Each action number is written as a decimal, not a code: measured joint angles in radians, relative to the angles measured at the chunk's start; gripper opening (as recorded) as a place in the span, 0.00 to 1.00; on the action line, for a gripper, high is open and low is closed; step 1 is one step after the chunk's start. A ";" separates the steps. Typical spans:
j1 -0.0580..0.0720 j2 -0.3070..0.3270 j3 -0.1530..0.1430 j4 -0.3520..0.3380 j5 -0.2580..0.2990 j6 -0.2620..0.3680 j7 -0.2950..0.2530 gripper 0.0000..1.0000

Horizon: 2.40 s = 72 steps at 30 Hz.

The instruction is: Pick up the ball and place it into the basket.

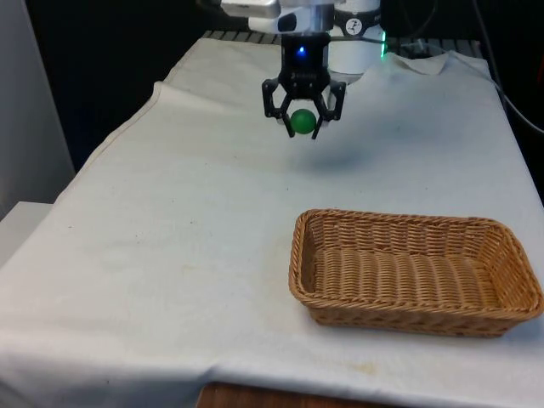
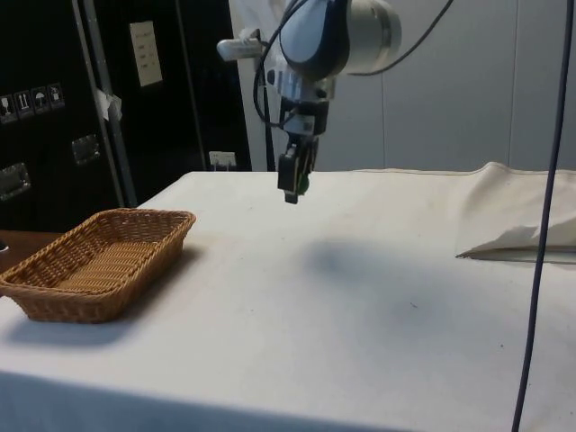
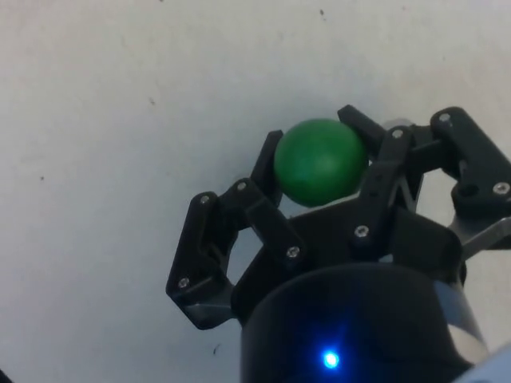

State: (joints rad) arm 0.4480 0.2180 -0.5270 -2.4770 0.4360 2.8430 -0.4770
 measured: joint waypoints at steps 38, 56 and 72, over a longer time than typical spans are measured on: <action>0.012 -0.197 0.027 0.122 -0.223 -0.226 0.209 0.00; 0.012 -0.161 0.087 0.275 -0.280 -0.355 0.306 0.00; 0.012 -0.049 0.119 0.425 -0.280 -0.433 0.340 0.00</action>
State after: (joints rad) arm 0.4600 0.1690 -0.4080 -2.0520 0.1560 2.4100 -0.1370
